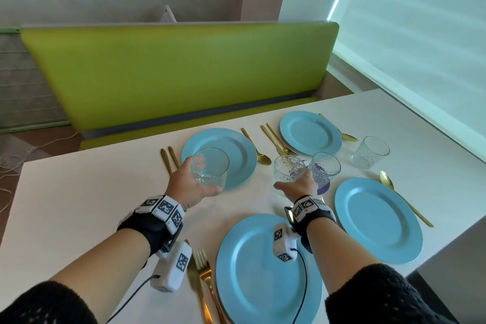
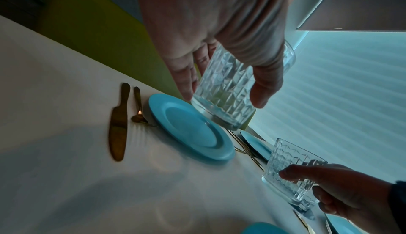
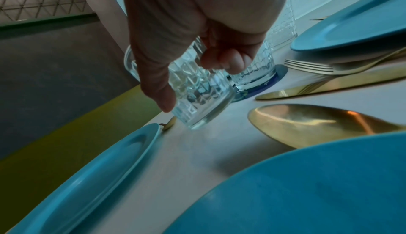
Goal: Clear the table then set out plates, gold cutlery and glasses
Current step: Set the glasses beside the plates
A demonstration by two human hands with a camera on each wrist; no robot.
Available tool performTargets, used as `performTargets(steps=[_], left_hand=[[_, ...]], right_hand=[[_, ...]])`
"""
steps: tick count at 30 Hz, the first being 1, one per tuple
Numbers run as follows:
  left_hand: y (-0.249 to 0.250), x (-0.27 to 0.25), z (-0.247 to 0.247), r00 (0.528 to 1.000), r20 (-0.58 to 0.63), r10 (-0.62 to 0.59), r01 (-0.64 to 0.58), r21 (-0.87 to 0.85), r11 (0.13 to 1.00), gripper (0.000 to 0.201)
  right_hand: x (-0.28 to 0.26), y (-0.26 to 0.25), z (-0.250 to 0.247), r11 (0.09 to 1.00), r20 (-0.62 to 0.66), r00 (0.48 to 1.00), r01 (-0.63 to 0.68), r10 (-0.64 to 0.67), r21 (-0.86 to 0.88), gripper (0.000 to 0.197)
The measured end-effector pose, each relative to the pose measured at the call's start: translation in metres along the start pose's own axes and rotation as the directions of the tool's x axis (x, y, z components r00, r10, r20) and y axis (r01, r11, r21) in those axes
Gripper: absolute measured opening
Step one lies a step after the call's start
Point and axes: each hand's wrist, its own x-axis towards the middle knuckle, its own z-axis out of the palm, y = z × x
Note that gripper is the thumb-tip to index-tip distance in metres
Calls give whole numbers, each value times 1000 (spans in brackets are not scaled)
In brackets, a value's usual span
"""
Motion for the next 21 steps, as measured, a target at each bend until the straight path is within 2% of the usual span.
performTargets(steps=[7,21], left_hand=[[2,3,2,1000,-9,-10,10,21,1000,84],[-6,2,0,999,-20,-32,32,8,999,86]], right_hand=[[6,7,6,1000,-2,1000,-6,6,22,80],[6,15,12,1000,18,1000,-24,24,1,91]])
